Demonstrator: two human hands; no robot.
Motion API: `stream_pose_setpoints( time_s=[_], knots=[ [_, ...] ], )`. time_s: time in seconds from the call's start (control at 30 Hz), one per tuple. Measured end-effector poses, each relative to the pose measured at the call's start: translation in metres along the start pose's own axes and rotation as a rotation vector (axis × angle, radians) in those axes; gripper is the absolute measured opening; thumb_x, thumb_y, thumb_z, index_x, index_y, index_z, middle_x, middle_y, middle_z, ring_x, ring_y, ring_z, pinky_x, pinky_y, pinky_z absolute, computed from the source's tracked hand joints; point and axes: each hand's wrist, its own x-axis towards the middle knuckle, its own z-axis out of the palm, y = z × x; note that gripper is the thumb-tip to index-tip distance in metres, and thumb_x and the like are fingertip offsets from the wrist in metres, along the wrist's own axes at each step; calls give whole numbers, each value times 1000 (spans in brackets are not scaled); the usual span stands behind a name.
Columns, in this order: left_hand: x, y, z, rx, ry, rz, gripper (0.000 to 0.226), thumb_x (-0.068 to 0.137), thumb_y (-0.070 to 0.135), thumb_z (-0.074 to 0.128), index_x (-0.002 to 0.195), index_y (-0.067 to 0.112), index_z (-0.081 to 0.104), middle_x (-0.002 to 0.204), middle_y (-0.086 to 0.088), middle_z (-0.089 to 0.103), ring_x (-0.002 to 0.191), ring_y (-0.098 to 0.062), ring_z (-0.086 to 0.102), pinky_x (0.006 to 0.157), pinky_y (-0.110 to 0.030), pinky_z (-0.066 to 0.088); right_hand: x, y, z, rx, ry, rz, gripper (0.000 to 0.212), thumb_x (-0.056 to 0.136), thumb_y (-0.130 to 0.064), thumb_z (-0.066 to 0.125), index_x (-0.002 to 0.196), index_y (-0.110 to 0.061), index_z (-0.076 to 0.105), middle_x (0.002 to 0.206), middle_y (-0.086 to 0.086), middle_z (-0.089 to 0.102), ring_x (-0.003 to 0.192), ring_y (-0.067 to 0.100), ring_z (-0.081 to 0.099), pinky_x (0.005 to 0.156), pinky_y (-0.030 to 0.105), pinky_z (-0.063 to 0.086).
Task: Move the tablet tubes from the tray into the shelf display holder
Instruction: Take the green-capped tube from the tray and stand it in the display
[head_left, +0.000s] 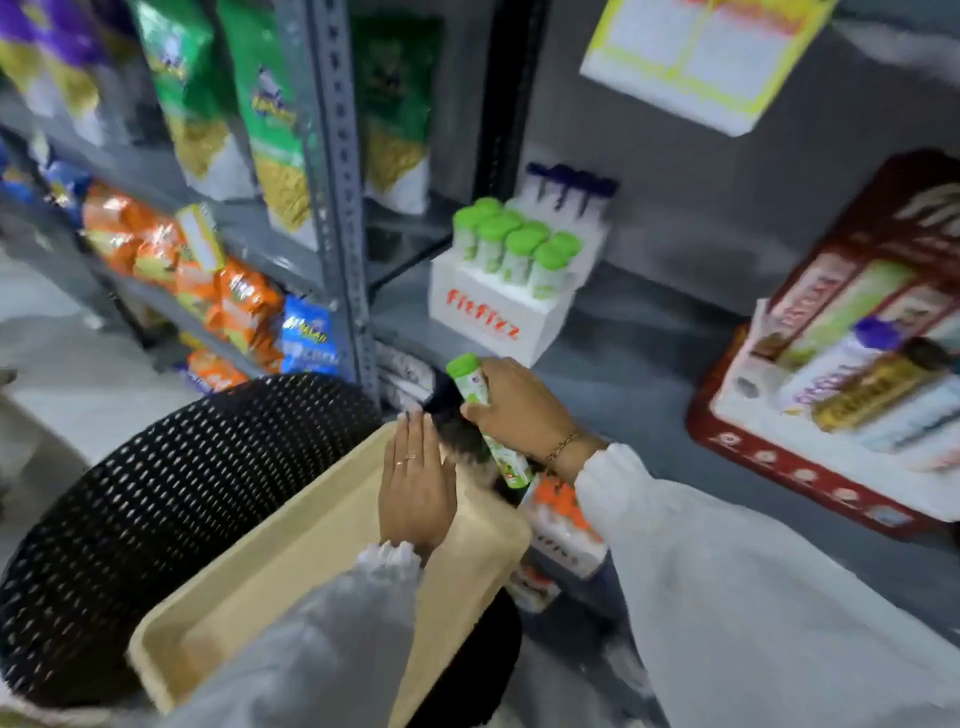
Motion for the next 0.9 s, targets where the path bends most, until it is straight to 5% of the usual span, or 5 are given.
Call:
stream_pose_setpoints(
  time_s=[0.17, 0.33, 0.5, 0.77, 0.9],
  knots=[
    [58, 99, -20, -19, 23, 317, 52, 91, 25, 29, 130, -7, 42, 133, -27, 48, 123, -38, 45, 106, -46, 28, -34, 34, -115, -19, 198, 99, 68, 83, -19, 67, 141, -17, 31, 122, 18, 63, 114, 36, 57, 87, 34, 47],
    [85, 174, -9, -96, -165, 410, 60, 89, 33, 23, 126, -8, 48, 131, -25, 51, 123, -39, 45, 100, -50, 37, -65, 63, -184, -164, 313, 191, 47, 81, -24, 71, 125, -17, 56, 126, 9, 63, 114, 33, 57, 94, 32, 47],
    [85, 187, 22, 28, -287, 415, 57, 99, 37, 28, 144, 2, 19, 152, -13, 22, 140, -25, 14, 114, -36, 10, -81, 76, -211, -148, 246, 237, 28, 80, -1, 58, 105, -12, 66, 93, 6, 67, 61, 21, 62, 37, 10, 39],
    [88, 191, 34, 22, -271, 513, 86, 77, 49, -6, 140, 3, 32, 147, -14, 34, 138, -28, 24, 113, -38, 16, -82, 100, -225, -75, 286, 303, 25, 87, -8, 59, 108, -11, 72, 107, 8, 73, 95, 21, 66, 71, 12, 51],
    [91, 194, 34, 80, -333, 514, 59, 96, 39, 14, 145, 6, 19, 154, -9, 19, 141, -22, 12, 115, -34, 8, -75, 115, -227, -142, 421, 376, 37, 84, -30, 66, 114, -9, 64, 119, 17, 62, 114, 29, 53, 88, 30, 46]
  ],
)
